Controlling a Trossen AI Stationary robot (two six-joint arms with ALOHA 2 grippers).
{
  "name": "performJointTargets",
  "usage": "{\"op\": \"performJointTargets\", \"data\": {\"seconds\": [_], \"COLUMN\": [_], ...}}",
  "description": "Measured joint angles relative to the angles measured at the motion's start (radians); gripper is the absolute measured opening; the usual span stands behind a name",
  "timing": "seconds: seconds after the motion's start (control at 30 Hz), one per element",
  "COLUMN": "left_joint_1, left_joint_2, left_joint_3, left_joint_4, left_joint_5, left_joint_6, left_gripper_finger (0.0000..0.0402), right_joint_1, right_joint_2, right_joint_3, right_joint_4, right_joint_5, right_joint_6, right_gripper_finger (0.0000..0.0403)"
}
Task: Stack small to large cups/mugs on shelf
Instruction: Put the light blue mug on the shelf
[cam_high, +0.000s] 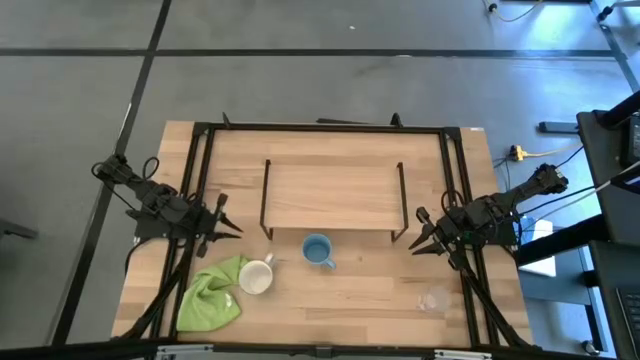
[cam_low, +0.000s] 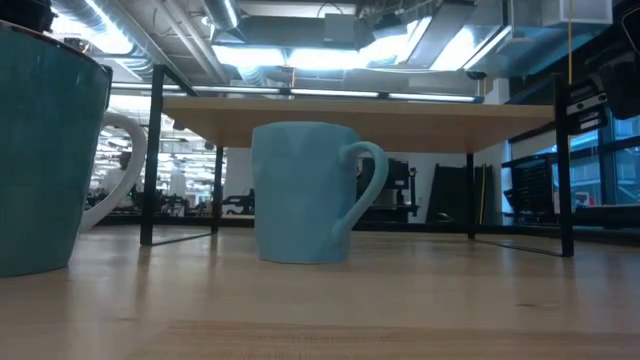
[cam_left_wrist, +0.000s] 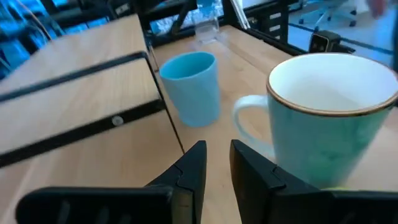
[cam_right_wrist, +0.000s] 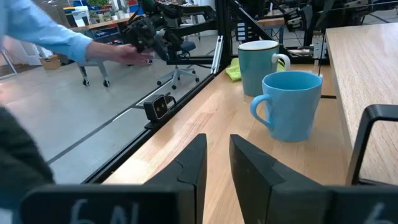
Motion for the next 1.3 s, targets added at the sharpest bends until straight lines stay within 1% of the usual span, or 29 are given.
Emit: {"op": "performJointTargets", "data": {"seconds": [0.07, 0.13, 0.27, 0.37, 0.47, 0.53, 0.73, 0.83, 0.93, 0.97, 1.1, 1.13, 1.2, 1.23, 1.27, 1.3], "left_joint_1": [0.000, 0.000, 0.000, 0.000, 0.000, 0.000, 0.000, 0.001, 0.001, 0.001, 0.001, 0.001, 0.001, 0.001, 0.001, 0.001], "left_joint_2": [0.000, -0.001, -0.001, -0.001, -0.001, -0.001, -0.001, -0.001, -0.001, -0.001, 0.001, 0.002, 0.002, 0.004, 0.009, 0.010], "left_joint_3": [0.018, 0.023, 0.023, 0.023, 0.024, 0.024, 0.025, 0.026, 0.026, 0.026, 0.026, 0.026, 0.026, 0.028, 0.039, 0.070], "left_joint_4": [0.007, 0.083, 0.345, 0.549, 0.691, 0.752, 0.792, 0.856, 0.857, 0.855, 0.846, 0.863, 0.950, 0.981, 0.967, 0.870], "left_joint_5": [-0.010, -0.012, 0.024, 0.028, 0.028, 0.028, 0.016, -0.014, -0.057, -0.066, -0.066, -0.067, -0.068, -0.076, -0.105, -0.151], "left_joint_6": [0.040, 0.044, 0.039, 0.017, 0.021, 0.021, 0.026, 0.101, 0.212, 0.224, 0.207, 0.220, 0.234, 0.210, 0.155, 0.078], "left_gripper_finger": [0.0066, 0.0066, 0.0066, 0.0066, 0.0066, 0.0066, 0.0066, 0.0066, 0.0066, 0.0066, 0.0066, 0.0066, 0.0066, 0.0066, 0.0066, 0.0066], "right_joint_1": [0.000, 0.000, 0.000, 0.000, 0.000, 0.000, 0.000, 0.000, 0.000, 0.000, 0.000, 0.000, 0.000, 0.000, 0.000, 0.000], "right_joint_2": [0.000, 0.000, 0.000, 0.000, 0.000, 0.000, 0.000, 0.000, 0.000, 0.000, 0.000, 0.000, 0.000, 0.000, 0.000, 0.000], "right_joint_3": [0.000, 0.000, 0.000, 0.000, 0.000, 0.000, 0.000, 0.000, 0.000, 0.000, 0.000, 0.000, 0.000, 0.000, 0.000, 0.000], "right_joint_4": [0.000, 0.000, 0.000, 0.000, 0.000, 0.000, 0.000, 0.000, 0.000, 0.000, 0.000, 0.000, 0.000, 0.000, 0.000, 0.000], "right_joint_5": [0.000, 0.000, 0.000, 0.000, 0.000, 0.000, 0.000, 0.000, 0.000, 0.000, 0.000, 0.000, 0.000, 0.000, 0.000, 0.000], "right_joint_6": [-0.001, 0.000, -0.001, -0.001, 0.000, -0.001, 0.000, -0.001, 0.000, -0.001, 0.000, -0.001, 0.000, 0.000, 0.000, -0.001], "right_gripper_finger": [0.0072, 0.0072, 0.0072, 0.0072, 0.0071, 0.0071, 0.0071, 0.0071, 0.0071, 0.0071, 0.0071, 0.0071, 0.0071, 0.0071, 0.0071, 0.0071]}}
